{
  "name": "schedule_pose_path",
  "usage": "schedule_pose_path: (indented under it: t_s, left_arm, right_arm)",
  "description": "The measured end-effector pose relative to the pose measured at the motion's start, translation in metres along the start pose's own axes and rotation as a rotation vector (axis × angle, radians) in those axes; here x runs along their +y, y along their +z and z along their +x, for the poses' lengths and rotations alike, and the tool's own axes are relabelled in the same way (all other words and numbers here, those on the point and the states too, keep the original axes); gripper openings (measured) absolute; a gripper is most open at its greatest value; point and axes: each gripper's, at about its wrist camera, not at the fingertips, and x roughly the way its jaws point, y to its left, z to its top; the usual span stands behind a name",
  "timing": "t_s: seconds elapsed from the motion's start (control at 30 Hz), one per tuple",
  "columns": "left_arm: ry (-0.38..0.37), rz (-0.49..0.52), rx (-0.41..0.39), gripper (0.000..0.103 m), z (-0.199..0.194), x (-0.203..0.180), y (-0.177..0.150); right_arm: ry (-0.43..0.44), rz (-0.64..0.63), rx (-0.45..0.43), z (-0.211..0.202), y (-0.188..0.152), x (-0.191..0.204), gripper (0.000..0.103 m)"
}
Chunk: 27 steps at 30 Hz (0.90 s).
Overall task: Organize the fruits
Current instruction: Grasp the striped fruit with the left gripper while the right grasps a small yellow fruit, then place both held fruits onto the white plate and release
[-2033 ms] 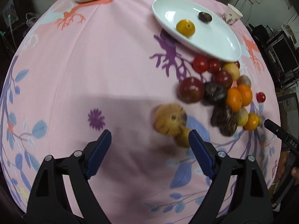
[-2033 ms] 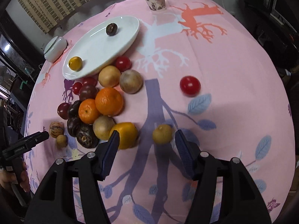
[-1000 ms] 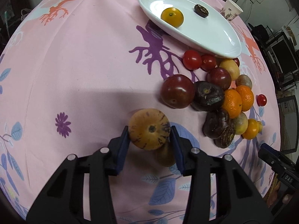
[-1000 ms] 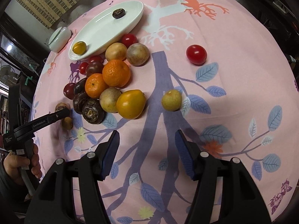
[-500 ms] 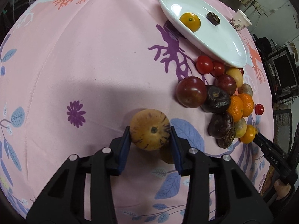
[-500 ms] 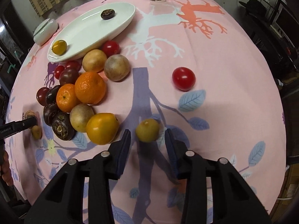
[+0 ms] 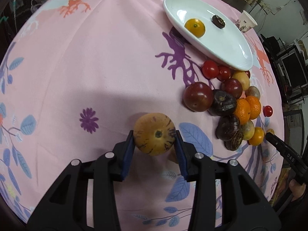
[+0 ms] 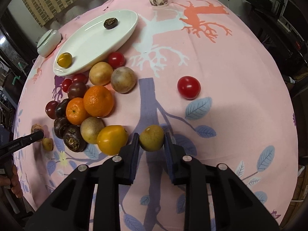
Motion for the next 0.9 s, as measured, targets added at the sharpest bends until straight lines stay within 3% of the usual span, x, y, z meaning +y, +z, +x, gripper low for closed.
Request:
schedule_pose_path:
  t_s: [0.23,0.47,0.7,0.9]
  left_arm:
    - [-0.034,-0.002,-0.072,0.041,-0.029,0.001,0.015]
    - [-0.072,0.067,-0.12,0.041,-0.04,-0.027,0.04]
    - [-0.1,0.147,-0.15,0.041,-0.029,-0.07,0.087]
    - [-0.136,0.241,-0.126,0.041,0.002,-0.105,0.118]
  right_arm:
    - [0.036,-0.021,-0.032,-0.012,0.003,0.013,0.026]
    - [0.1,-0.055,-0.115,-0.031,0.033,0.038,0.026]
    - [0.157,-0.118,-0.152,-0.015,0.086,0.073,0.026]
    - [0.133,-0.165,-0.155,0.014,0.119,0.093,0.026]
